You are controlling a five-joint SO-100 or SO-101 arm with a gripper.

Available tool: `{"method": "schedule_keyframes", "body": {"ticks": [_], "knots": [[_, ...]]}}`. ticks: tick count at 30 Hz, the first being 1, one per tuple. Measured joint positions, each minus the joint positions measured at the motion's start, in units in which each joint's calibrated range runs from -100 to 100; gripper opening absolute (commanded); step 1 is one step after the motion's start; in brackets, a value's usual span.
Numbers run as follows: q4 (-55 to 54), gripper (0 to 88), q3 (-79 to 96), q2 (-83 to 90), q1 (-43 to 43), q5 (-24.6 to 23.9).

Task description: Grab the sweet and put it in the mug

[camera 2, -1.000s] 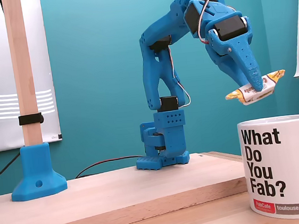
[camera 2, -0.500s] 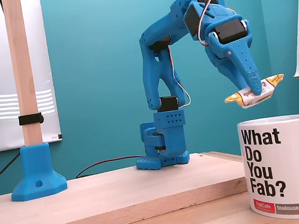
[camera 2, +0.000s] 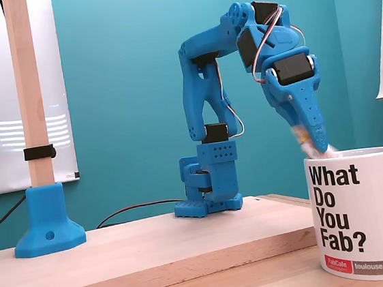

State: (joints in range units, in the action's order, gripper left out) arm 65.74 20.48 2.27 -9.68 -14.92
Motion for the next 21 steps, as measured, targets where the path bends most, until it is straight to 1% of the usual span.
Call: {"method": "schedule_keyframes", "body": {"ticks": [4, 11, 17, 19, 21], "knots": [[-0.24, 27.5, 0.0, 0.09, 0.0, 0.1], [-0.24, 27.7, 0.0, 0.09, 0.0, 0.1], [-0.33, 27.4, 0.0, 0.09, 0.0, -0.2], [-0.33, 25.8, 0.0, 0.09, 0.0, -0.2], [-0.33, 22.3, 0.0, 0.09, 0.0, -0.2]]}}
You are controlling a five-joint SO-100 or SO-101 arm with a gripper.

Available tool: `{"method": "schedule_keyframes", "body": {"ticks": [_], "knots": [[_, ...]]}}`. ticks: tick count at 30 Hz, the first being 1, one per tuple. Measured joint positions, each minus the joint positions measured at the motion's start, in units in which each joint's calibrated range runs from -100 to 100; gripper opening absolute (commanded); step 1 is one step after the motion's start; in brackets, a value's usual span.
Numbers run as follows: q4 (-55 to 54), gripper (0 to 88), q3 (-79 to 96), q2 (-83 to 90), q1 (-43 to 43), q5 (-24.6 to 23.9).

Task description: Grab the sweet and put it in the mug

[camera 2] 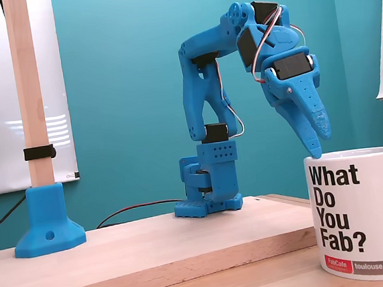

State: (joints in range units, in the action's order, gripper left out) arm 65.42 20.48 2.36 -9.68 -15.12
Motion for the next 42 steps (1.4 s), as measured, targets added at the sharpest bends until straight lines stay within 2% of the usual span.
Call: {"method": "schedule_keyframes", "body": {"ticks": [6, 16, 24, 33, 42], "knots": [[0.0, 5.1, 0.0, 0.0, 0.0, 0.05], [0.0, 7.4, 0.09, 5.0, 0.3, 0.2], [0.49, 2.5, 0.09, 17.8, 4.51, 0.34], [13.26, 2.9, 3.05, 19.16, 16.54, 0.39], [15.46, 3.1, 16.58, 19.16, 30.21, 0.49]]}}
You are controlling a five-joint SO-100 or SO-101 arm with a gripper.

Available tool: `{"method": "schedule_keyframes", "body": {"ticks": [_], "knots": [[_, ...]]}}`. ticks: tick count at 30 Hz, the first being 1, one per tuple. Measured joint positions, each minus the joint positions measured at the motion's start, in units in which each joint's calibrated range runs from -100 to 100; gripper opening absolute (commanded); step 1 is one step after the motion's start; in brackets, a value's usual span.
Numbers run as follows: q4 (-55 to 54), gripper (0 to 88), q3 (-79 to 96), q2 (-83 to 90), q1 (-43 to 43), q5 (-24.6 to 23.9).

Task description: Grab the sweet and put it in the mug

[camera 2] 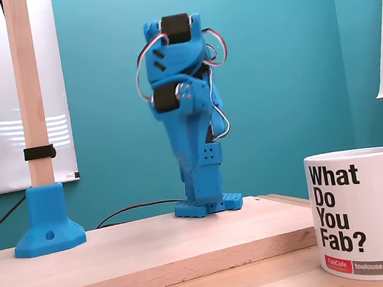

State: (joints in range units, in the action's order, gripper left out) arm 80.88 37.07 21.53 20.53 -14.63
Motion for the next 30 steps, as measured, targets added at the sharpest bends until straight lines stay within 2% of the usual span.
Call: {"method": "schedule_keyframes", "body": {"ticks": [6, 14, 23, 30], "knots": [[0.0, 3.6, 4.66, 0.09, 2.73, -0.2], [0.0, 3.7, 19.09, 0.09, 2.73, -0.83], [-4.23, 3.7, 26.36, 1.45, 3.25, -5.71], [-4.64, 3.7, 27.79, 18.89, 3.25, -7.23]]}}
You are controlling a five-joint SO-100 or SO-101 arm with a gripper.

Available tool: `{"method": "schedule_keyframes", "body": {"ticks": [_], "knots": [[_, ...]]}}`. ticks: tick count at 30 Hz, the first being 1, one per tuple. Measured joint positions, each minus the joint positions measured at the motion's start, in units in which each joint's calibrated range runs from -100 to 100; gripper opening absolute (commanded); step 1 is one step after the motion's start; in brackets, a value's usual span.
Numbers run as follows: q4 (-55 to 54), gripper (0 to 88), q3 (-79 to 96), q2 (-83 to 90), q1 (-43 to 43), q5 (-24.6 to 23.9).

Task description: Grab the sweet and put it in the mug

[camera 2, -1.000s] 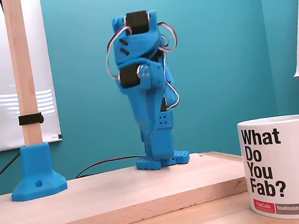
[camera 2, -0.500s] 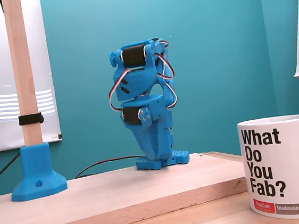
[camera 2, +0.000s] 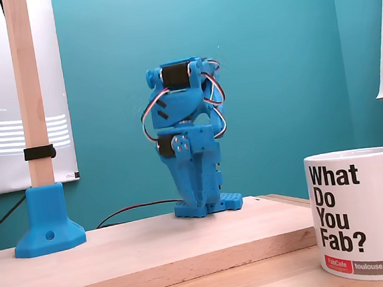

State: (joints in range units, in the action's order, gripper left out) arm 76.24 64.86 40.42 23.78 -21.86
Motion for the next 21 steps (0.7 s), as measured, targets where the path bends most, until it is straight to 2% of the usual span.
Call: {"method": "schedule_keyframes", "body": {"ticks": [9, 21], "knots": [[0.0, 3.7, 12.01, 27.97, -0.22, 0.05], [-0.9, 3.7, 21.96, 43.6, -0.96, -0.29]]}}
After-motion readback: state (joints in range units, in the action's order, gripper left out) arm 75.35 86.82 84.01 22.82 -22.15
